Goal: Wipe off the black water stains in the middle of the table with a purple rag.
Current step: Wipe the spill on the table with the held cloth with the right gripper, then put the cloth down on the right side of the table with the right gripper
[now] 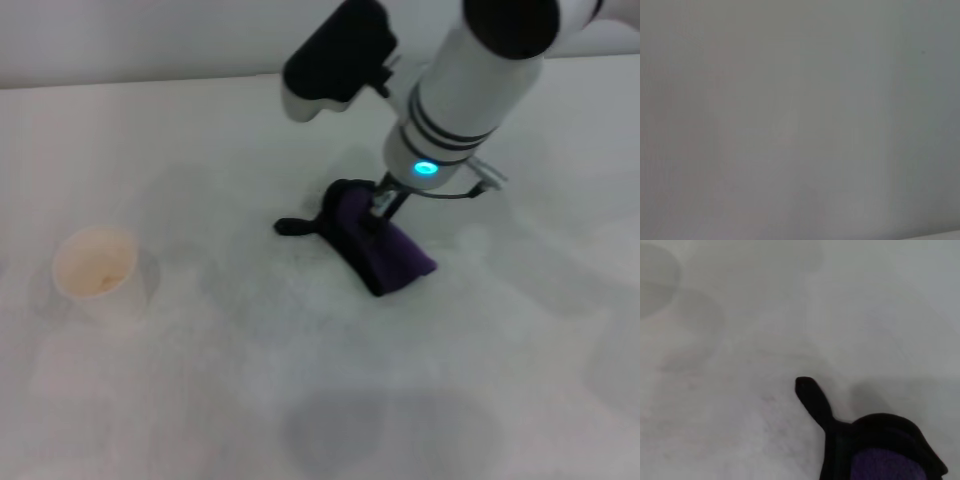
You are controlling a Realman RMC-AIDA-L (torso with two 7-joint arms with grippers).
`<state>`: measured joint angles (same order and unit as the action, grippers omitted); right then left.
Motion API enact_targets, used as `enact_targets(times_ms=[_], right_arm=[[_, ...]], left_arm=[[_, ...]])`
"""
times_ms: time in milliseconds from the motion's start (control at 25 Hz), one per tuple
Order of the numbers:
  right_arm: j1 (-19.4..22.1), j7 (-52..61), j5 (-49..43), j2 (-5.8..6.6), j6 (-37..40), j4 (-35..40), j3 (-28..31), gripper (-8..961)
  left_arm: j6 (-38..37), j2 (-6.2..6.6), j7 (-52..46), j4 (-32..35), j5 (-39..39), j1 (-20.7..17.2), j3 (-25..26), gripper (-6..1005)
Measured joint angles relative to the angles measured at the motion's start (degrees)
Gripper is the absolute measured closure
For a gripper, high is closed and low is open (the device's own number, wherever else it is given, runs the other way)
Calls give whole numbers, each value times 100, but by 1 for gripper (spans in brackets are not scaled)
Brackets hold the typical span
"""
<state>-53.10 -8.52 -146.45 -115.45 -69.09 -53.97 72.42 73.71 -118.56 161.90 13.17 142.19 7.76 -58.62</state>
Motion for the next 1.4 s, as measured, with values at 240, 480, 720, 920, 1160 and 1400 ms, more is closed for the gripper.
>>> enact_targets(times_ms=[240,480,720,920,1160,1400], right_arm=[[325,-117,-519,10,-439,-180,580,859],[537,-307,-835,45,-892,-224,1035,859],[723,-324,-1263,49,-1042,-246,1388,853],[848,-530,-1413,50,-1010,-279,1519,841],[888,-612,-1549,25,-1051,-286,1520,827],[945,-623,-1578,18,-1065,-318,1485,812]], left_arm=[[-170,0,0,3,6,115,0,111],[-261,0,0,11,-1,182,0,111],[-290,0,0,44,0,202,0,111],[-300,0,0,46,-4,229,0,112],[-300,0,0,46,-7,234,0,112],[-317,0,0,42,-7,249,0,112]])
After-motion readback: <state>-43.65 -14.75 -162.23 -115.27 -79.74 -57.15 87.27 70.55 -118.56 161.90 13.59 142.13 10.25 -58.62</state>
